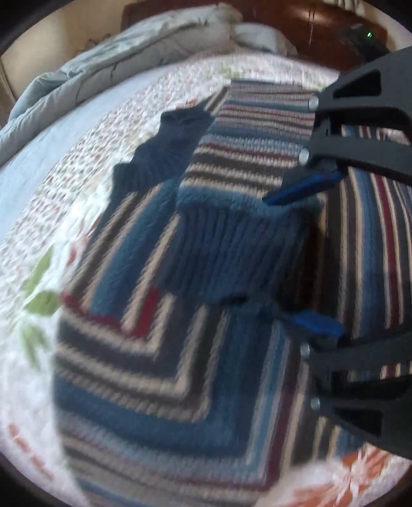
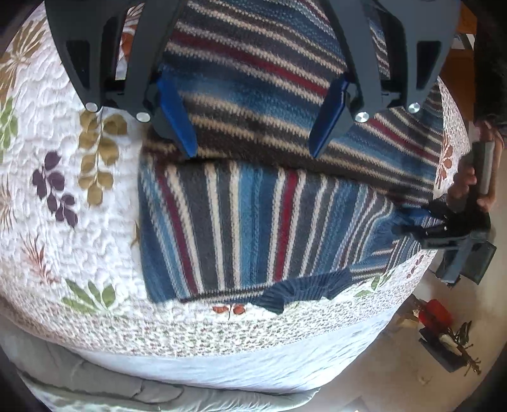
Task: Fold small clothes
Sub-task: 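Grasp the other sleeve cuff with the left gripper and lift it, then lay the held sleeve across the body and open the left gripper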
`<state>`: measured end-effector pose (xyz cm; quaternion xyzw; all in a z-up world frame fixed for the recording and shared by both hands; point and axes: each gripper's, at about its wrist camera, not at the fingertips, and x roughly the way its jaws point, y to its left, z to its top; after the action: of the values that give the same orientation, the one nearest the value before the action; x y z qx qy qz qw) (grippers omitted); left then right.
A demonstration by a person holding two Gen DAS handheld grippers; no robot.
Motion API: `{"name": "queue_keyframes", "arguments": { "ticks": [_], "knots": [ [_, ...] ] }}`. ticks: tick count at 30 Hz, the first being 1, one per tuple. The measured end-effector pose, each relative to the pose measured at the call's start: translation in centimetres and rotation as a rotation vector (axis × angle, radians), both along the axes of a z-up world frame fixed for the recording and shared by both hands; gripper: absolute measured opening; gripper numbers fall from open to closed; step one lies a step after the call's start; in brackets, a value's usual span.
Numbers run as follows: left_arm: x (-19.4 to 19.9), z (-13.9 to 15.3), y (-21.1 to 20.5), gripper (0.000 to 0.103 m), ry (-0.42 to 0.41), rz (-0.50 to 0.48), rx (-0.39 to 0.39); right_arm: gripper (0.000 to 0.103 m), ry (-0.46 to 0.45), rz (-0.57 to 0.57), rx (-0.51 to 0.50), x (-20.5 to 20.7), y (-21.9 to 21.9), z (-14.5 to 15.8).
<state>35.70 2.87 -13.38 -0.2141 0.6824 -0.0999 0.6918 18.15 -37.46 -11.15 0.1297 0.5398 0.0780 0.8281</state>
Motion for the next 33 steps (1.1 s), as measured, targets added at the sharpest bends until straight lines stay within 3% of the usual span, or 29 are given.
{"name": "queue_keyframes", "arguments": {
  "ticks": [1,2,4,10,15,17,20,21,22,23,25,30,32,33],
  "knots": [
    [0.0,-0.2,-0.4,0.027,0.001,-0.007,-0.019,0.073,-0.001,-0.003,-0.003,0.3,-0.1,0.1],
    [0.1,-0.4,-0.9,0.015,-0.002,-0.010,-0.036,0.073,-0.003,-0.007,-0.005,0.5,-0.2,0.2],
    [0.5,-0.5,-1.4,0.010,-0.021,0.002,-0.051,0.074,-0.015,-0.025,-0.024,1.3,-0.9,0.6],
    [1.4,0.8,-2.9,0.009,-0.081,-0.029,-0.051,0.077,0.010,-0.139,-0.135,6.6,-5.0,0.2],
    [2.1,-0.4,-2.9,0.015,-0.062,-0.037,-0.103,0.074,0.124,-0.175,-0.082,11.5,-7.3,-2.9],
    [2.6,-0.9,-2.8,0.018,-0.052,-0.023,-0.146,0.066,0.139,-0.189,-0.100,12.8,-7.6,-3.7],
    [3.1,-1.2,-3.3,0.021,-0.058,-0.031,-0.173,0.040,0.151,-0.174,-0.060,13.8,-7.7,-4.4],
    [3.2,-1.2,-3.3,0.021,-0.058,-0.031,-0.174,0.018,0.158,-0.167,-0.040,14.1,-7.7,-4.6],
    [3.3,-1.3,-3.4,0.016,-0.062,-0.022,-0.174,0.011,0.162,-0.165,-0.027,14.1,-7.7,-4.8],
    [3.3,-1.2,-3.4,0.009,-0.074,-0.007,-0.168,0.010,0.161,-0.168,-0.015,14.2,-7.6,-4.8],
    [3.1,-0.4,-3.3,0.009,-0.123,0.008,-0.172,0.009,0.122,-0.183,0.034,13.8,-8.4,-3.9],
    [2.0,4.2,-4.3,0.008,-0.455,-0.049,-0.211,0.009,0.049,-0.290,0.134,11.1,-12.6,-3.2],
    [1.7,4.0,-4.1,0.009,-0.496,-0.071,-0.205,0.009,0.047,-0.325,0.178,10.2,-13.9,-4.3],
    [1.8,2.8,-3.9,0.009,-0.452,-0.080,-0.187,0.009,0.060,-0.346,0.203,9.8,-14.4,-5.3]
  ]
}}
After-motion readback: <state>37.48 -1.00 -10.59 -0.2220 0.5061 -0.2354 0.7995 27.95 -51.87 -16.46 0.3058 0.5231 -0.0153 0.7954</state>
